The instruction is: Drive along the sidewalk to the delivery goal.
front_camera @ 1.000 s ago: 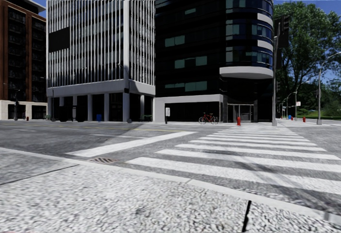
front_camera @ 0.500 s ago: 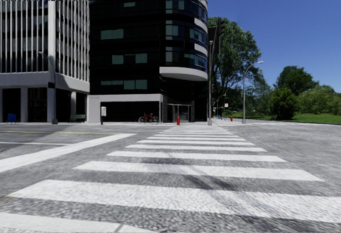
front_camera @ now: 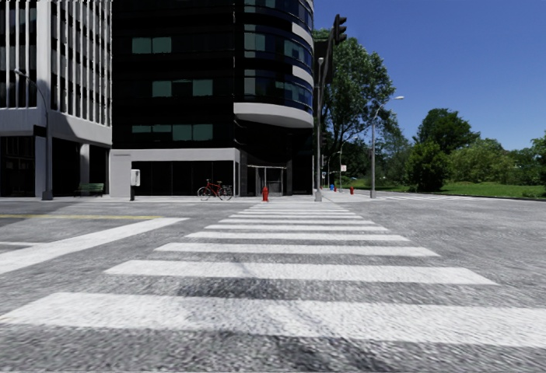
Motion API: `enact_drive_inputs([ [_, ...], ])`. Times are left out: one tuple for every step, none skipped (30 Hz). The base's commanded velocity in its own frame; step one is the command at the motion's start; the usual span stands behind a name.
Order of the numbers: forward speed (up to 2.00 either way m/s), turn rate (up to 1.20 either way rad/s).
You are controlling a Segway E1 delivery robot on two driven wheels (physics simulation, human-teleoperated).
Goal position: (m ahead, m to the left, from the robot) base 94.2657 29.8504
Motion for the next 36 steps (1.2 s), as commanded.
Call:
enact_drive_inputs([
  [1.95, 0.0],
  [1.95, 0.0],
  [1.95, 0.0],
  [1.95, 0.0],
  [1.95, 0.0],
  [1.95, 0.0],
  [1.95, 0.0],
  [1.95, -0.08],
  [1.95, -0.08],
  [1.95, -0.8],
  [1.95, -0.99],
  [1.95, -1.09],
  [1.95, -1.12],
  [1.95, -0.33],
  [1.95, -0.33],
  [1.95, 0.0],
  [1.95, 0.0],
  [1.95, 0.0],
  [1.95, 0.0],
  [1.95, 0.0],
  [1.95, 0.0],
  [1.95, 0.0],
  [1.95, 0.0],
  [1.95, 0.0],
  [1.95, 0.0],
  [1.95, 0.0],
  [1.95, 0.0],
  [1.95, 0.0],
  [1.95, 0.0],
  [1.95, 0.0],
  [1.95, 0.0],
  [1.95, 0.0],
  [1.95, 0.0],
  [1.95, 0.0],
  [1.95, 0.0],
  [1.95, -0.53],
])
